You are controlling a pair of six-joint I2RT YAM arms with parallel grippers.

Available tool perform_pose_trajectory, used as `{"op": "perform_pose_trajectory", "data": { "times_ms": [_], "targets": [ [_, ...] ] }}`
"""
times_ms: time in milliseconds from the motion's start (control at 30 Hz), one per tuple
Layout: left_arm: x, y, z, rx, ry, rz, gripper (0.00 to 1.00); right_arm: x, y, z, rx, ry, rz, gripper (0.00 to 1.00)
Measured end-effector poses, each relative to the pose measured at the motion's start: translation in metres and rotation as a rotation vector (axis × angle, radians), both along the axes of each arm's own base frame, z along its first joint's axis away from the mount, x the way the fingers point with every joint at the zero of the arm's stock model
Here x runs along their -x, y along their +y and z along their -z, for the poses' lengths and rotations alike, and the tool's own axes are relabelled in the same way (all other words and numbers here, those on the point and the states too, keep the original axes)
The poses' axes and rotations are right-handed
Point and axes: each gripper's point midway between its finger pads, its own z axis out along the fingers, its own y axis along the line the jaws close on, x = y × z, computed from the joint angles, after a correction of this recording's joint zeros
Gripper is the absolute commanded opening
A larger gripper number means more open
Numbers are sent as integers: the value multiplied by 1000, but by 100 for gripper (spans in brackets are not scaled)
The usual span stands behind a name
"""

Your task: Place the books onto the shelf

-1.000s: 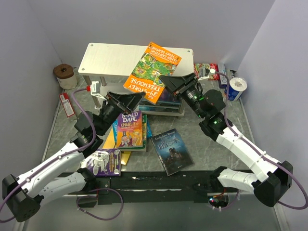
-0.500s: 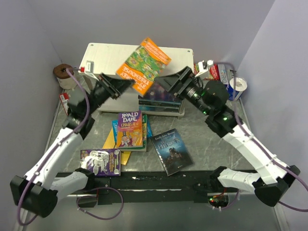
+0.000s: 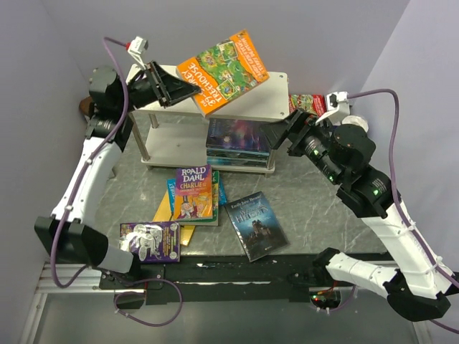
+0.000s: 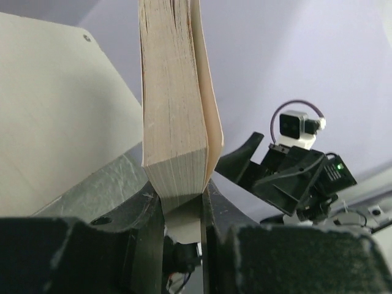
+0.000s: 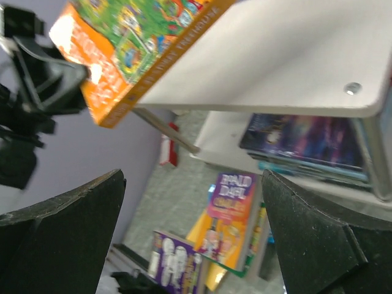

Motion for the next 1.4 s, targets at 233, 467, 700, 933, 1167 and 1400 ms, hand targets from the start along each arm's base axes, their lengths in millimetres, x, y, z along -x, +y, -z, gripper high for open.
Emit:
{"op": "perform_pose_trajectory", "data": {
  "times_ms": [233,467,700,933,1167,1400],
  "targets": [
    [-21,-9,30,-90,59,99,1,1,-13,26,131,28,34,99],
    [-67,7,84,-168,226,59,16,8,-27,21,159,-8,60,100],
    [-81,20,66,-186,160,11,96,3,-27,28,194,7,71,99],
    [-88,32,70,-225,185,-69,96,-3,-24,38,225,28,75,100],
    [-105,65,68,-336,182,-319,96,-15,-15,51,257,62,71,99],
    [-102,118,66,-431,205,-674,99,-31,-4,53,259,52,70,99]
  ]
}}
